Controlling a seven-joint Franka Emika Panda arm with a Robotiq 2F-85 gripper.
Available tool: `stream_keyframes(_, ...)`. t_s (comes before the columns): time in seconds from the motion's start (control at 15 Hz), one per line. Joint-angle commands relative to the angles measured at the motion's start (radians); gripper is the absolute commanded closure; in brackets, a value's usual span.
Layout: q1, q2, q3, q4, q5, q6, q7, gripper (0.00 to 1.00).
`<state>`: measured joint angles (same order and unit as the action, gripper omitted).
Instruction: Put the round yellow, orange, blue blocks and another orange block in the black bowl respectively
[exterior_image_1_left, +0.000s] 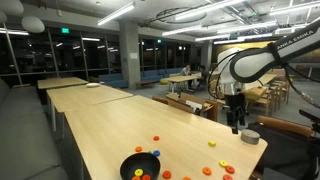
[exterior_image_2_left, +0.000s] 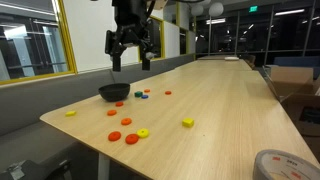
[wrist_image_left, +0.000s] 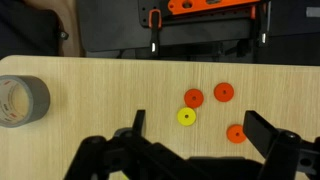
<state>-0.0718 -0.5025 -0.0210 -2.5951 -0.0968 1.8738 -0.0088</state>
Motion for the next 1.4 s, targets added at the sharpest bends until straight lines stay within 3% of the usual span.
stream_keyframes(0.0,0.007,0.000,-0.006,0.002,-0.003,-0.001,0.003,0.00)
stream_keyframes(0.4,0.006,0.006,0.001,-0.001,-0.002,0.010,0.026,0.00)
stream_keyframes(0.67,0.017,0.042,0.040,-0.040,0.007,0.114,0.123,0.00)
stream_keyframes(1.2,0.028,0.191,0.119,-0.198,0.150,0.505,0.504,0.00)
stream_keyframes(1.33,0.028,0.281,0.133,-0.179,0.187,0.610,0.585,0.00)
